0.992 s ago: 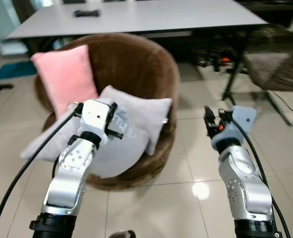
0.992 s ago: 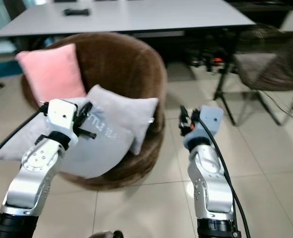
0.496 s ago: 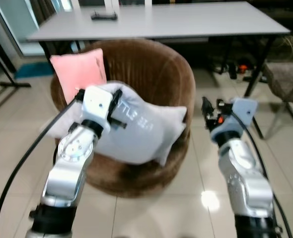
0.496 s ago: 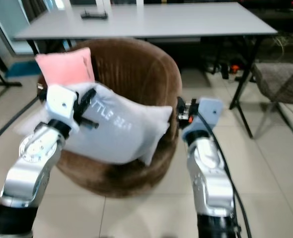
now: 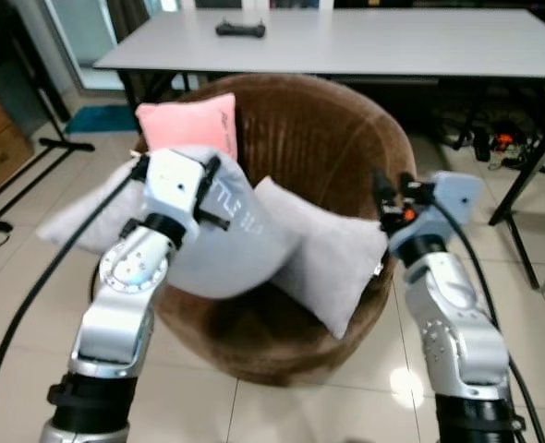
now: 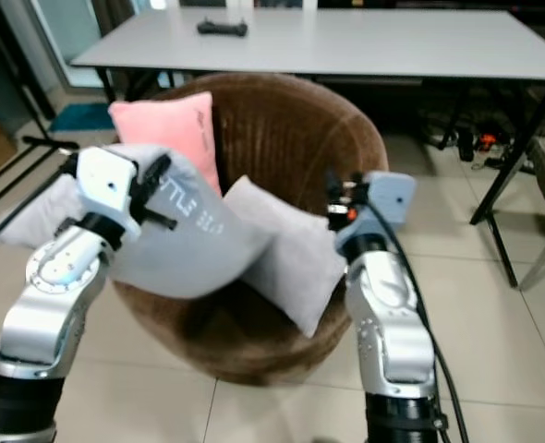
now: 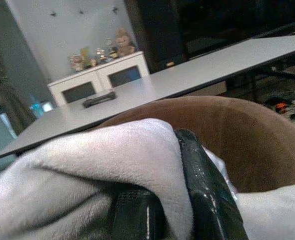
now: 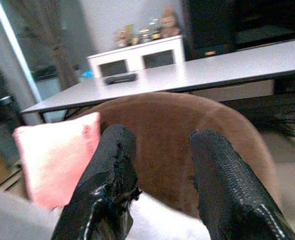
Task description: Move the pillow to the sofa from floor
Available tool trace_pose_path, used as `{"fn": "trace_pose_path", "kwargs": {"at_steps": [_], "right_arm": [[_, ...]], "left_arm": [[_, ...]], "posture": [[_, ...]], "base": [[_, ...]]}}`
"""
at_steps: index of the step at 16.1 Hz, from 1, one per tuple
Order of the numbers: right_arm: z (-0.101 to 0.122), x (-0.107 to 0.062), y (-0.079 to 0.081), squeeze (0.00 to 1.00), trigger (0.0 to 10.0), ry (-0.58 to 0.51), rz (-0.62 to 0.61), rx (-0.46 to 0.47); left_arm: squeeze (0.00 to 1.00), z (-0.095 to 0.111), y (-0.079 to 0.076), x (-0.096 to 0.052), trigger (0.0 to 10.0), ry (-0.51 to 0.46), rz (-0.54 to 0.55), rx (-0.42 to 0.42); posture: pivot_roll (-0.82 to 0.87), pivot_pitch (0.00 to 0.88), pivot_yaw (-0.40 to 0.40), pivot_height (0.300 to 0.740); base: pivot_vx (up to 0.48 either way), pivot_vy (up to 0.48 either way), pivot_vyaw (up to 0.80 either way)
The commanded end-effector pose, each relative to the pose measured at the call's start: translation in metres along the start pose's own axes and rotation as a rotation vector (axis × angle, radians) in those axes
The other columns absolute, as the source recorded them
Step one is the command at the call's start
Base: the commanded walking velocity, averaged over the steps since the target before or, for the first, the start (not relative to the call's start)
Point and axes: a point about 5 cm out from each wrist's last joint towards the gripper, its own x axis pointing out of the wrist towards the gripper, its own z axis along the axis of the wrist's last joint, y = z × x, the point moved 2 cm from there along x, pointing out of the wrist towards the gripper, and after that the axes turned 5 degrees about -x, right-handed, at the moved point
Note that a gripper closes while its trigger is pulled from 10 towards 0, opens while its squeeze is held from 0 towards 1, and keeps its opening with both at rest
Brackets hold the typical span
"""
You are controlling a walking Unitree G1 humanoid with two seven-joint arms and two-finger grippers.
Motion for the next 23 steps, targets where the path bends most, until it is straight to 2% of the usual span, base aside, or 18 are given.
{"fn": "trace_pose_path", "kwargs": {"at_steps": [1,4,10,13,16,21,23], "right_arm": [[0.006,-0.001,-0.006,0.0,10.0,-0.019,-0.024,-0.002],[0.007,-0.001,-0.006,0.0,10.0,-0.023,-0.023,0.007],[0.008,-0.003,-0.009,0.0,10.0,-0.027,-0.035,0.014],[0.008,-0.004,-0.008,0.0,10.0,-0.028,-0.034,0.017],[0.008,-0.004,-0.008,0.0,10.0,-0.03,-0.032,0.021],[0.003,-0.006,-0.011,0.0,10.0,-0.006,-0.037,0.012],[-0.002,-0.006,-0.011,0.0,10.0,0.019,-0.032,-0.002]], "left_arm": [[0.0,0.016,-0.005,0.003,10.0,-0.061,-0.021,0.014],[0.0,0.015,-0.005,0.003,10.0,-0.058,-0.025,0.014],[0.0,0.012,-0.01,0.002,10.0,-0.037,-0.053,0.013],[0.0,0.009,-0.012,0.001,10.0,-0.026,-0.079,0.02],[0.0,0.006,-0.012,0.0,10.0,-0.005,-0.06,-0.032],[0.0,0.002,-0.01,-0.003,10.0,0.006,-0.044,-0.006],[0.0,0.008,0.001,0.0,10.0,-0.014,0.012,0.072]], "posture": [[-0.02,0.0,0.053,0.74],[-0.02,0.0,0.053,0.74],[-0.02,0.0,0.048,0.74],[-0.02,0.0,0.048,0.74],[-0.02,0.0,0.048,0.74],[-0.02,0.0,0.044,0.74],[-0.02,0.0,0.044,0.74]], "base": [[0.409,0.0,0.0],[0.406,0.0,-0.8],[0.379,0.0,0.0],[0.0,0.0,0.0],[0.0,0.0,0.0],[0.0,0.0,0.0],[0.0,0.0,0.0]]}}
